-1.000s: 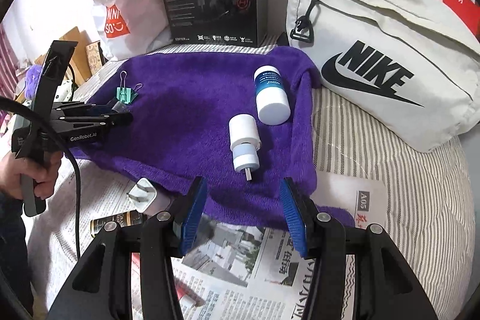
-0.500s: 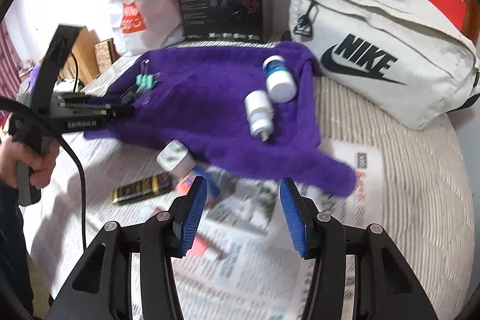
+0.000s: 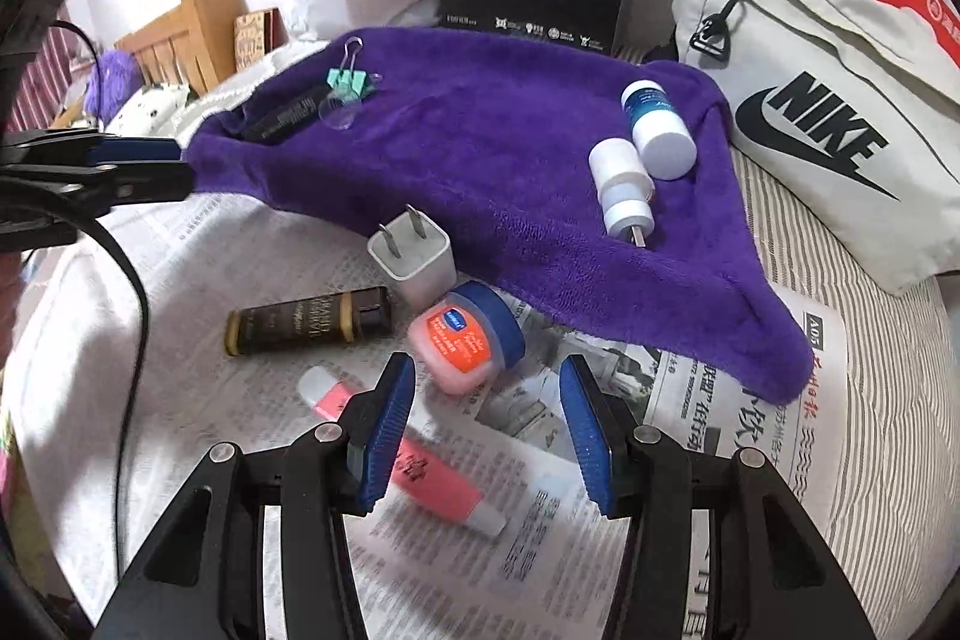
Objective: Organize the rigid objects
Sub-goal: 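Grasp the Vaseline tin with the right tool while the left tool grasps the Grand Reserve bottle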
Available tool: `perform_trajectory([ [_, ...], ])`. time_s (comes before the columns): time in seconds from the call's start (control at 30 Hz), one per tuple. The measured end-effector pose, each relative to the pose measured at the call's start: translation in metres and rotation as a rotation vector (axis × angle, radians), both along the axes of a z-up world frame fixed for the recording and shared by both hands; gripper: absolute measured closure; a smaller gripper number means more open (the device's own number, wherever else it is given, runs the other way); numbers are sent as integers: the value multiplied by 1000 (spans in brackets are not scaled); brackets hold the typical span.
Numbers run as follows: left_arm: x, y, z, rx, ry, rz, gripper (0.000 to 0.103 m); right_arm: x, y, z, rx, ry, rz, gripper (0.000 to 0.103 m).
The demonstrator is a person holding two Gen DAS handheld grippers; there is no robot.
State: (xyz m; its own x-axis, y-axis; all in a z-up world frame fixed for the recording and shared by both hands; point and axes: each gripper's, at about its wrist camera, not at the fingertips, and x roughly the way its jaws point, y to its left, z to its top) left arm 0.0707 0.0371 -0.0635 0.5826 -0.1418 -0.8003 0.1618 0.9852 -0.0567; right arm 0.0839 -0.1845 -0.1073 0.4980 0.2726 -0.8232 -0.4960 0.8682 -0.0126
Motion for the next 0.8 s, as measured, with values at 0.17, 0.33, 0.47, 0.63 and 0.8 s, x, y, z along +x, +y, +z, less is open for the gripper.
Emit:
perform_trajectory([
  [0.17, -4, -1, -10, -11, 28, 8, 63, 7, 4, -7, 30, -18, 35, 57],
  [0.33, -7, -10, -16, -8, 38, -23, 63, 11, 7, -7, 55, -18, 56, 67],
  [0.47, -7, -15, -18, -16, 45, -40, 63, 6, -6, -1, 59, -11, 17, 67],
  [0.63, -6, -27, -17, -18, 34, -91, 63, -4, -44, 10, 61, 2, -85, 67],
  [0.8, -2, -44, -22, -18, 44, -145, 63, -13, -76, 9, 50, 11, -178, 67],
])
